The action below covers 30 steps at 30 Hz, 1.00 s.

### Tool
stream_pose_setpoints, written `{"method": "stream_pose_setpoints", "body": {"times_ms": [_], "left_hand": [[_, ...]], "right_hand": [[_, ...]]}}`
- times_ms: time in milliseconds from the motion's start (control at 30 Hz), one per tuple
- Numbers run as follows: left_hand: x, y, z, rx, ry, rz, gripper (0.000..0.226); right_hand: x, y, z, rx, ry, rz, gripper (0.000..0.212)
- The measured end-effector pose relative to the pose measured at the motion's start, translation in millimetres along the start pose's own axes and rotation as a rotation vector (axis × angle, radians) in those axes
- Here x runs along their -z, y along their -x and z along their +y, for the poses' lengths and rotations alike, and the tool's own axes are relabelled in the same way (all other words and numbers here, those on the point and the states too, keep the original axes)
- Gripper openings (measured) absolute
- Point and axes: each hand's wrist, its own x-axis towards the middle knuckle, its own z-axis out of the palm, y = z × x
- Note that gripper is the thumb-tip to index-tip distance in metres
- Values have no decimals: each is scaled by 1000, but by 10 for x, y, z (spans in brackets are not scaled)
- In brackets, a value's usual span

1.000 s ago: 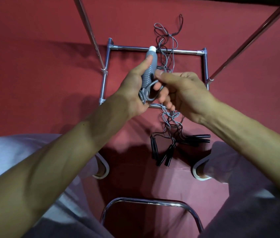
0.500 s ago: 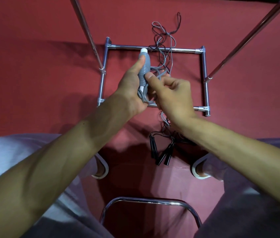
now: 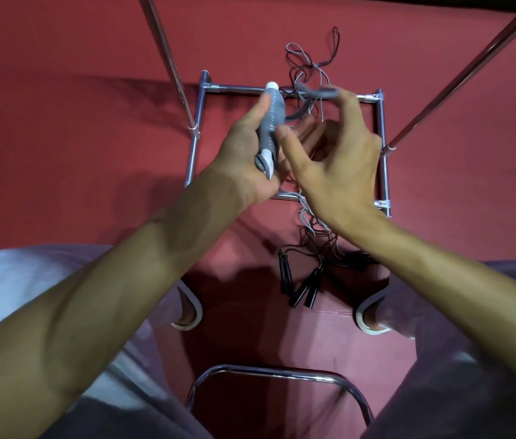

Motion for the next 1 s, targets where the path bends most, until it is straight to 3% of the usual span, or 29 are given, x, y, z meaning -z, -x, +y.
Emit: {"method": "stream_pose_setpoints", "body": {"times_ms": [133, 400, 500, 600, 667, 733, 867, 1000], "left_hand": [[-3, 59, 67, -34, -35, 3, 43], [-36, 115, 33, -93, -94, -56, 34], [-49, 132, 44, -121, -115, -58, 32], [-66, 131, 24, -97, -153, -54, 34], [-81, 151, 9, -64, -159, -62, 41], [-78, 144, -8, -31, -137, -102, 46], [-21, 80, -1, 7, -98, -176, 52], [-26, 74, 24, 15, -152, -146, 56]], "right_hand": [[52, -40, 65, 113, -15, -49, 33], [315, -337, 72, 186, 57, 37, 13], [424, -436, 49, 164, -99, -197, 35], [414, -413, 5, 86, -234, -582, 21], [405, -383, 0, 38, -254, -707, 21], [418, -366, 6, 7, -272, -764, 40], [400, -339, -23, -22, -404, -776, 61], [284, -240, -34, -114, -515, -595, 36]]}}
